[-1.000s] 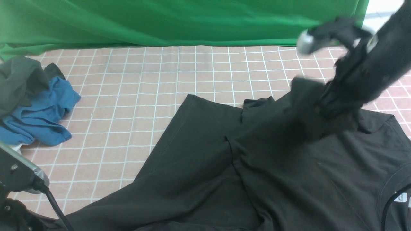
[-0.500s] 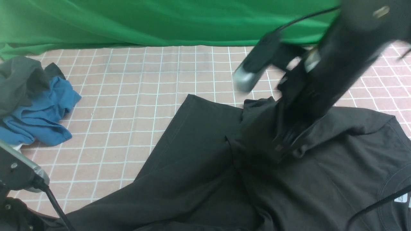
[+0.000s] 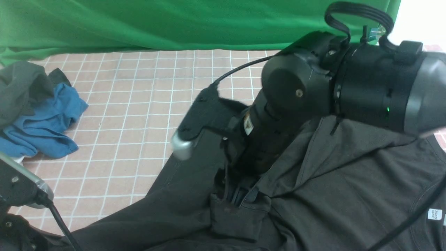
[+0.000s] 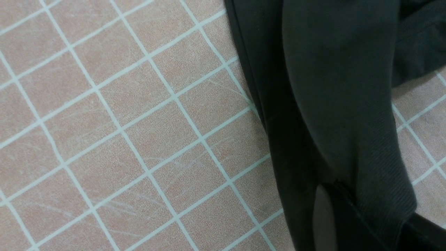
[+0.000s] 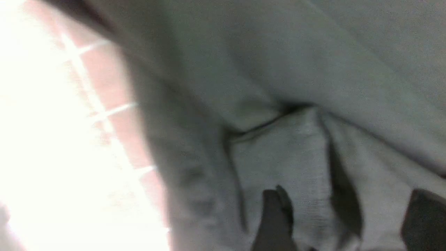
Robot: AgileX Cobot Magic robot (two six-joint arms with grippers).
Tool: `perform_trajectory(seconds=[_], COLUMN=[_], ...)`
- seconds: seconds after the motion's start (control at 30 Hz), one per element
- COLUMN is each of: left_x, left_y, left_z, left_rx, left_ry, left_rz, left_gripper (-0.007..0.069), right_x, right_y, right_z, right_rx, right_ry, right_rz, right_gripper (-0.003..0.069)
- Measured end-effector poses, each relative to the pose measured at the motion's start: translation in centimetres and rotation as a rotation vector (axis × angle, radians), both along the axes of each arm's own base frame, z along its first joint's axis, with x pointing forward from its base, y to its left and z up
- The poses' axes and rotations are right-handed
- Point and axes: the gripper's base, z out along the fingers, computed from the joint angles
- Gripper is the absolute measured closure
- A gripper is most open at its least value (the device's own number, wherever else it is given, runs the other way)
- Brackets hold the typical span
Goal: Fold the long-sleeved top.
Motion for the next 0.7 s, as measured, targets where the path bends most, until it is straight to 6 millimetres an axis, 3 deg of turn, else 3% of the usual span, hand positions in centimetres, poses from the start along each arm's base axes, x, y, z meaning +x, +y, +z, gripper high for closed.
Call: perform_trajectory(seconds=[0.13, 0.3, 0.47, 0.57, 0.7], left_x=[0.0, 0.0, 0.1, 0.1, 0.2], left_y=[0.0, 0.0, 0.0, 0.1, 0.1], left_z=[0.0, 0.0, 0.0, 0.1, 0.1], left_rx=[0.002, 0.003, 0.004, 0.005, 0.008], left_ry=[-0.002, -0.002, -0.011, -0.017, -0.02], left_rz=[0.001, 0.001, 0.004, 0.008, 0.007], left_gripper=[0.0603, 0.0603, 0.0603, 0.0603, 0.0603], right_x=[-0.5, -0.6, -2.1, -2.3, -1.7], right_y=[-1.3, -5.3, -7.2, -7.4, -7.0], right_z=[1.0, 0.8, -1.9, -4.1, -6.2], right_rx=[-0.036, -0.077, -0.061, -0.012, 0.082], right_ry=[0.038, 0.066, 0.034, -0.055, -0.236], right_rz=[-0.065, -0.225, -0.217, -0.136, -0.027], right_gripper=[0.0297, 0.0316, 0.0237, 0.0165, 0.0132])
